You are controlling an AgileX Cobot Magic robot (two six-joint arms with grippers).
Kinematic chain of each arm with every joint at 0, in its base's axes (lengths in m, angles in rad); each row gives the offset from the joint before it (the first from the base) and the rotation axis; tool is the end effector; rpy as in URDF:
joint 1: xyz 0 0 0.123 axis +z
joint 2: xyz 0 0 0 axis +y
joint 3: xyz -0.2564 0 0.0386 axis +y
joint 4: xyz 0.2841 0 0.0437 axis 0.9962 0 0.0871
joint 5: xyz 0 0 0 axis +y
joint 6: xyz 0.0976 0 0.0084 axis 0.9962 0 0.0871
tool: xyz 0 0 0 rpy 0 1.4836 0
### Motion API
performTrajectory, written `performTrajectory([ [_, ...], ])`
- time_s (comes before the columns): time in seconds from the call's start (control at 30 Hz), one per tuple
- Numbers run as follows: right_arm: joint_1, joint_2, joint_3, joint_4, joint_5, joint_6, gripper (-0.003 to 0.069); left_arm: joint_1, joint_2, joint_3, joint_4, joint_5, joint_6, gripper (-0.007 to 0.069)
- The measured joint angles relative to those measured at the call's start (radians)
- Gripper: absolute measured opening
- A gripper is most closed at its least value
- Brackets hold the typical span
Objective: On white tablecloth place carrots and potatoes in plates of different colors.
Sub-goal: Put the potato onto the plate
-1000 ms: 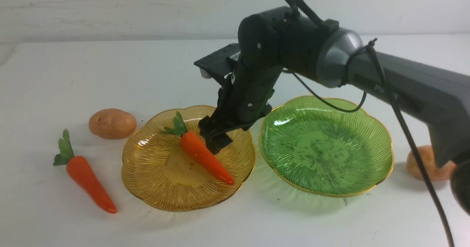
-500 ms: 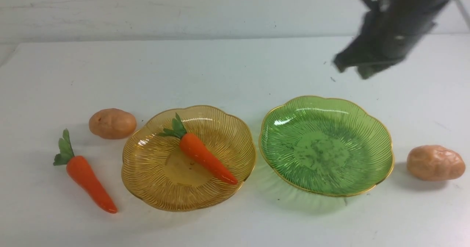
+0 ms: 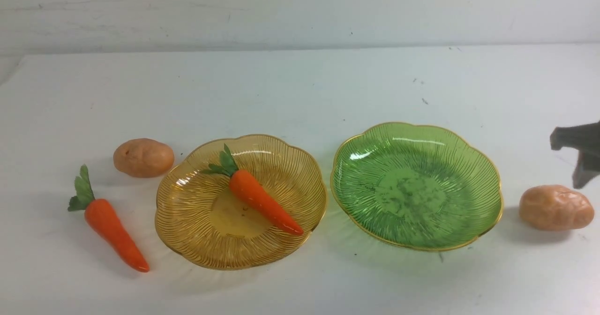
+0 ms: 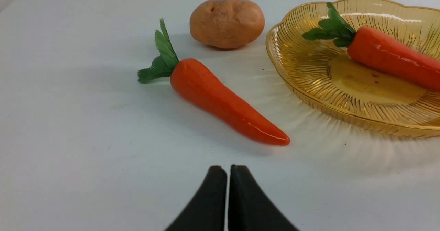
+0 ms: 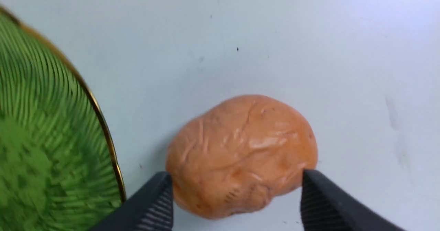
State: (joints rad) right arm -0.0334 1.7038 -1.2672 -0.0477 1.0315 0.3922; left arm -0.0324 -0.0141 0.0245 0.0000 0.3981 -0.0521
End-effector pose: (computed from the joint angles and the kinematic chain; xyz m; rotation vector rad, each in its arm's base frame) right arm 0.3662 -0.0163 0.1953 0.5927 2.8868 -0.0126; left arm 0.1205 -0.0039 0.1677 -0.0186 1.8924 -0.0576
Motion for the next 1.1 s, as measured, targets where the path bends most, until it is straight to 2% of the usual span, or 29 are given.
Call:
performTrajectory([
  [0.07, 0.000, 0.019, 0.000, 0.000, -0.021, 0.182, 0.0543, 0.000, 0.000, 0.000, 0.000, 0.000, 0.000, -0.0003],
  [0.17, 0.000, 0.037, 0.000, -0.005, 0.001, 0.342, 0.0631, 0.000, 0.000, 0.000, 0.000, 0.000, 0.000, -0.0003],
  [0.33, 0.000, 0.080, 0.000, -0.048, 0.056, 0.542, 0.0686, 0.000, 0.000, 0.000, 0.005, 0.000, 0.000, -0.0003],
  [0.53, 0.000, 0.110, 0.000, -0.048, 0.035, 0.835, 0.0690, 0.000, 0.000, 0.000, 0.000, 0.000, 0.000, -0.0003],
  [0.7, 0.000, 0.159, 0.000, -0.022, -0.058, 0.897, 0.0673, 0.000, 0.000, 0.000, 0.000, 0.000, -0.006, -0.0003],
  [1.1, 0.000, 0.263, 0.000, 0.022, -0.071, 0.872, 0.0567, 0.000, 0.000, 0.000, 0.000, 0.000, -0.009, -0.0003],
])
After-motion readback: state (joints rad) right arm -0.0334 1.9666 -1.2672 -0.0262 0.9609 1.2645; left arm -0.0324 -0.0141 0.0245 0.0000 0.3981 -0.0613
